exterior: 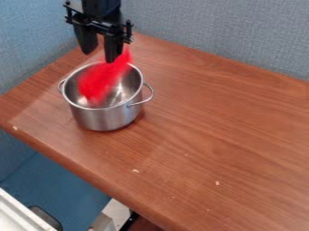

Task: Put the red object in the metal pot

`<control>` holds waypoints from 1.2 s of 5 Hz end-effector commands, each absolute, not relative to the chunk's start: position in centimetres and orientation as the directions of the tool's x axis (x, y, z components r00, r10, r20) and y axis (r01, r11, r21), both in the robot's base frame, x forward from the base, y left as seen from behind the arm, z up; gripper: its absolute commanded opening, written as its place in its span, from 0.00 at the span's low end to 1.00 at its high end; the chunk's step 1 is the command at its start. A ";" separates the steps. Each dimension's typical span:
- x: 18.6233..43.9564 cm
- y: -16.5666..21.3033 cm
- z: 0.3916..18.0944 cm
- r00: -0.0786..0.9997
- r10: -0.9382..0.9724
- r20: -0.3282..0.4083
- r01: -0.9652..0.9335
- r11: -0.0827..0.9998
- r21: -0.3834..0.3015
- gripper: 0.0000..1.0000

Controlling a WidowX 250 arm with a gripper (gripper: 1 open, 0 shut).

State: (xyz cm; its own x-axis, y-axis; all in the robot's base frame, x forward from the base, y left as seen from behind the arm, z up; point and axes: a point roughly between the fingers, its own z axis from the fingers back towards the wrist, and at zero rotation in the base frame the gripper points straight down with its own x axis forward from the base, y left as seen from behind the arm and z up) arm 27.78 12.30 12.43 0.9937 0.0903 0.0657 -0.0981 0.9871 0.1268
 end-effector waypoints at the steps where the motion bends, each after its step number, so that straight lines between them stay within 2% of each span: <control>1: 27.8 13.0 13.2 0.991 0.095 0.097 -0.109 0.982 0.153 1.00; 3: 27.4 12.8 11.9 0.996 0.049 0.078 -0.060 0.986 0.155 1.00; 6: 26.8 12.7 11.1 0.997 -0.005 0.077 -0.007 0.988 0.154 1.00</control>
State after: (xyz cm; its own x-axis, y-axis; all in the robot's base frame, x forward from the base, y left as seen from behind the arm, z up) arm 26.75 12.40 10.17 0.9989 -0.0023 0.0477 -0.0040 0.9912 0.1323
